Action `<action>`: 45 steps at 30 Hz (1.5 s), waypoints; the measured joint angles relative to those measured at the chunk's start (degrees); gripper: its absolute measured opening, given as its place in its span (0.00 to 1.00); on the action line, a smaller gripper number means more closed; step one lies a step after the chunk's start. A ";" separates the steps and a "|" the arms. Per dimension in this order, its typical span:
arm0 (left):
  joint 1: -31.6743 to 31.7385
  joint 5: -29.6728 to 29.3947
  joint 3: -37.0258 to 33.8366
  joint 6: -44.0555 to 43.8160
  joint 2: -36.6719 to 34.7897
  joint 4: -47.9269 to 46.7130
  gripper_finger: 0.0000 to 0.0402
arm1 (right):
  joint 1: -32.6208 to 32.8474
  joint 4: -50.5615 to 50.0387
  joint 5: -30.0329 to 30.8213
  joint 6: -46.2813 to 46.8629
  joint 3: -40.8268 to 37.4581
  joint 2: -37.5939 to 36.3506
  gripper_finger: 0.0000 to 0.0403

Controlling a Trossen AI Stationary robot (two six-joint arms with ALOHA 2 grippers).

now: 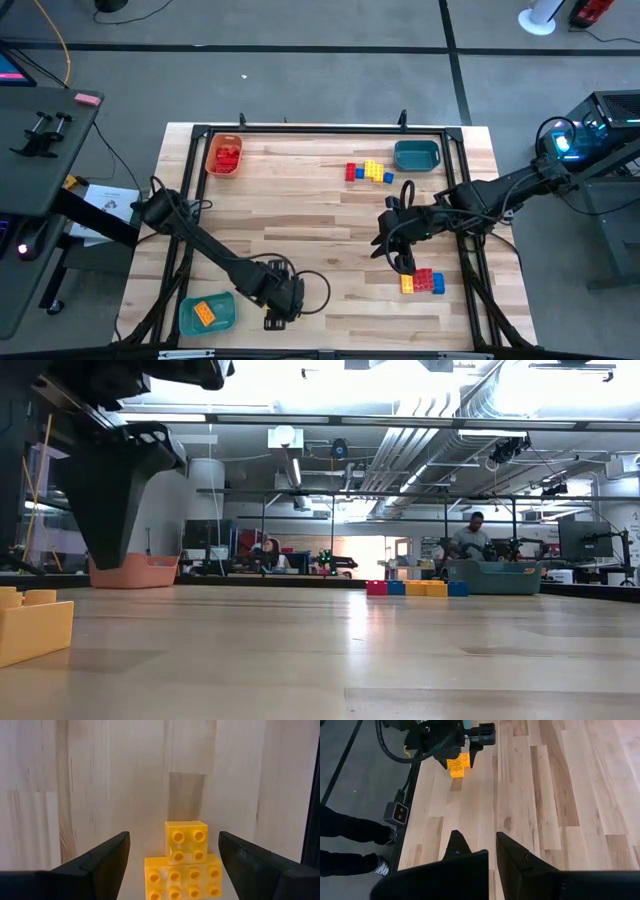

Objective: Sort blocks
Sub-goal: Put the yellow game piece into the green bin

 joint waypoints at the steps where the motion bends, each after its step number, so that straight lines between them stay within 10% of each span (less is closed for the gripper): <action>1: -0.25 -0.49 0.00 0.05 0.00 0.02 0.73 | 0.00 -0.01 0.00 0.01 0.00 0.00 0.00; 45: -0.55 -2.31 -9.14 0.23 -0.02 10.16 0.69 | -0.02 0.02 2.37 -0.59 0.00 0.00 0.00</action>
